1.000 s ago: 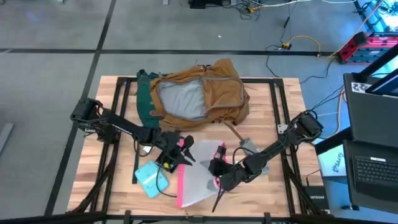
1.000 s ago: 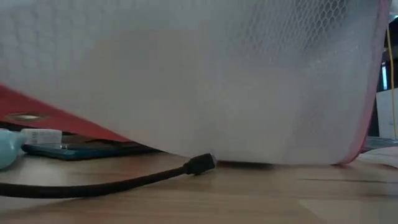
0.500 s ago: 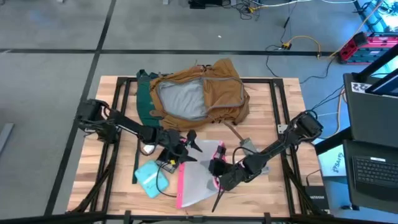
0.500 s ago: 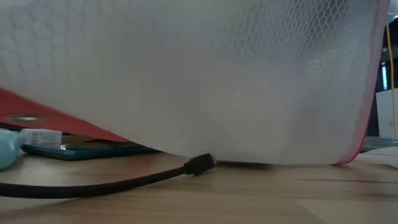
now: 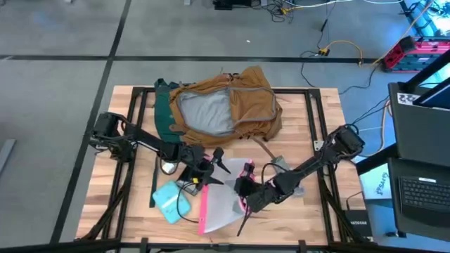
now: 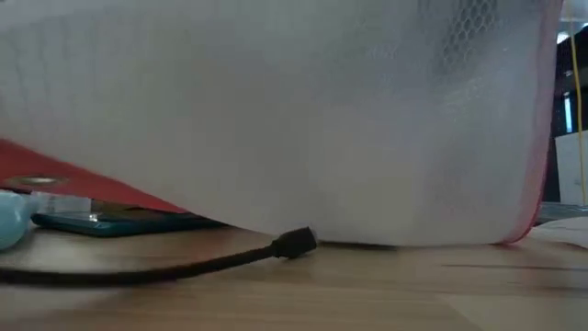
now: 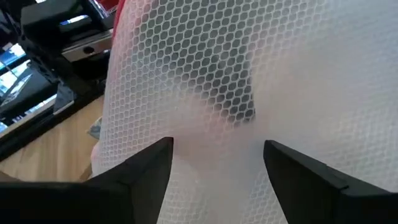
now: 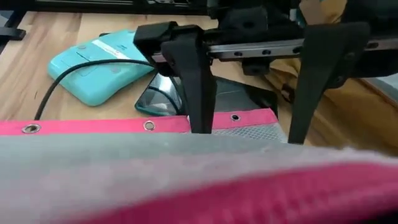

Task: Unpack backpack
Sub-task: Remove the blue playing cards from the pink zipper pouch

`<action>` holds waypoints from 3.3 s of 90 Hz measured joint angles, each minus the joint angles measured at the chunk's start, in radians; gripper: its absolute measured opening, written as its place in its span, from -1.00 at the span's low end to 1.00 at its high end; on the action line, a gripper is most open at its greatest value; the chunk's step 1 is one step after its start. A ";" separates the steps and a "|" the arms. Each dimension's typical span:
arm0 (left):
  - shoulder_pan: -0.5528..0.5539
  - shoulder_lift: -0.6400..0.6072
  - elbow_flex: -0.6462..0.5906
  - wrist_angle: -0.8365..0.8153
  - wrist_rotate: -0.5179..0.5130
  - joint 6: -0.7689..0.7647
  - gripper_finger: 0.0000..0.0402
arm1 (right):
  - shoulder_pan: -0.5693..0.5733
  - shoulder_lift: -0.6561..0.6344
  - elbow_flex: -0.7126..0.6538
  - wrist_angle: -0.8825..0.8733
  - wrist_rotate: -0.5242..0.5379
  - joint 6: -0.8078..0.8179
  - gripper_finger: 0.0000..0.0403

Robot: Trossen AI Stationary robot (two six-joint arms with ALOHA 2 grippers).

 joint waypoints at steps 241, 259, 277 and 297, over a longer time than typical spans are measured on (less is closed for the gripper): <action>-0.040 0.024 0.120 -0.364 0.032 0.184 -1.00 | -0.071 0.227 0.006 -0.044 -0.341 0.263 -0.95; -0.035 0.022 0.120 -0.408 0.025 0.179 -1.00 | -0.029 0.197 0.015 -0.100 -0.365 0.270 -0.99; -0.034 -0.006 0.120 -0.434 0.021 0.180 -1.00 | 0.045 0.173 0.111 -0.314 -0.305 0.301 -1.00; -0.034 -0.045 0.121 -0.457 0.017 0.182 -1.00 | 0.122 0.158 0.214 -0.557 -0.223 0.399 -1.00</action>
